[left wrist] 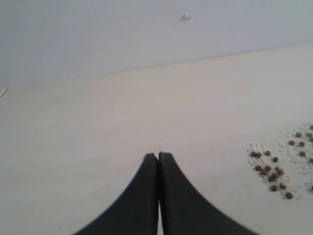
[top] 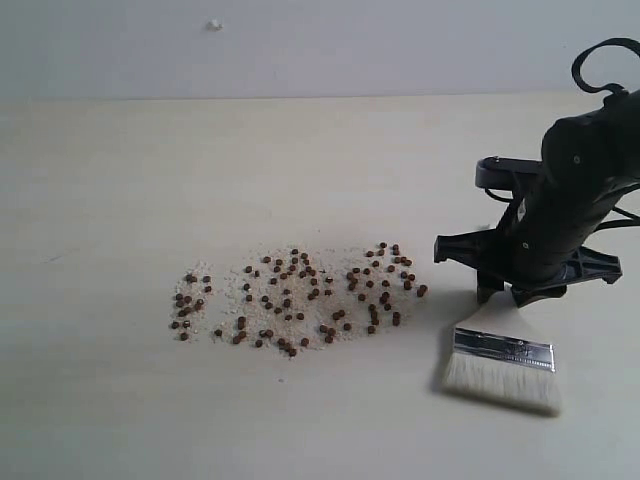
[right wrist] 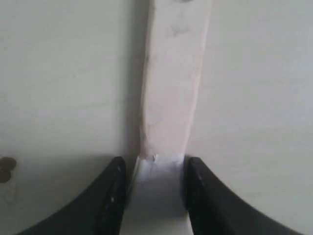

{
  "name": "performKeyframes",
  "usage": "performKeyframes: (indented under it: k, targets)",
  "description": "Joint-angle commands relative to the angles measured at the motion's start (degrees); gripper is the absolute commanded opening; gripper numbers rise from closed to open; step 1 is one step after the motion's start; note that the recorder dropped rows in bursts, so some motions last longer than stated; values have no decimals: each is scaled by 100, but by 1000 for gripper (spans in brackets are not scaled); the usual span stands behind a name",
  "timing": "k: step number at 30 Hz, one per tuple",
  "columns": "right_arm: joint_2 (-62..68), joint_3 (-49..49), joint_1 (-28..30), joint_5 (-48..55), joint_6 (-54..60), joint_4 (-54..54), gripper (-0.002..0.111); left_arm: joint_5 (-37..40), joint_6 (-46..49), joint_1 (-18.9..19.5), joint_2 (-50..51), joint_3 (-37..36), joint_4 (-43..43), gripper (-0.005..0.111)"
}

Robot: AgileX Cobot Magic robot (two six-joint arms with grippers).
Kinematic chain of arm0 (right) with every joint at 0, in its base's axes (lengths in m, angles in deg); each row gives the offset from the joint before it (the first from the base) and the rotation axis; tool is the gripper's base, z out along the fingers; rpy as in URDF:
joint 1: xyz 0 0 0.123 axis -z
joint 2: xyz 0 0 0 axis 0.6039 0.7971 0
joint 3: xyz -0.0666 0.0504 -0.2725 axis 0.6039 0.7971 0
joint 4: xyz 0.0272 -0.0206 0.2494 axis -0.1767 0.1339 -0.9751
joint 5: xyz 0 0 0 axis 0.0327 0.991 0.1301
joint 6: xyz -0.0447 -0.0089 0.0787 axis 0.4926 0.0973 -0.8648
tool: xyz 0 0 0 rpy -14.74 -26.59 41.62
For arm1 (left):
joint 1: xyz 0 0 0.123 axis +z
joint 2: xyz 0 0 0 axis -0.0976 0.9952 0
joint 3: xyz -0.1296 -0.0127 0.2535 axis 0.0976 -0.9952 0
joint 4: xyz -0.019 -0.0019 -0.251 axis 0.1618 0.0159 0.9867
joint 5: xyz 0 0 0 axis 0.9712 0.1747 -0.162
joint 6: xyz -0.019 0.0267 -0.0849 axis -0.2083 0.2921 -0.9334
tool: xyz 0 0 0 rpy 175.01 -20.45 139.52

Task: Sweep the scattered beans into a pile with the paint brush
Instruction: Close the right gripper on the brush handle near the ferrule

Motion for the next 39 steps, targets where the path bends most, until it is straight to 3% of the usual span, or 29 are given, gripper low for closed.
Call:
performKeyframes:
  k: [1, 7, 26, 30, 34, 39]
  targets:
    - [216, 57, -15, 76, 163, 31, 28, -26, -21, -30, -37, 34, 17, 0]
    - [216, 57, -15, 427, 855, 41, 45, -26, -21, -30, -37, 34, 17, 0]
    - [209, 57, -15, 35, -107, 24, 45, -26, -21, -30, -37, 34, 17, 0]
    - [252, 57, -15, 195, -56, 66, 28, -26, -21, -30, -37, 34, 17, 0]
    - [273, 57, -15, 174, -43, 606, 0, -26, -5, -30, -37, 34, 17, 0]
    - [-83, 119, -15, -192, 27, 653, 0, -26, -18, -30, -37, 34, 17, 0]
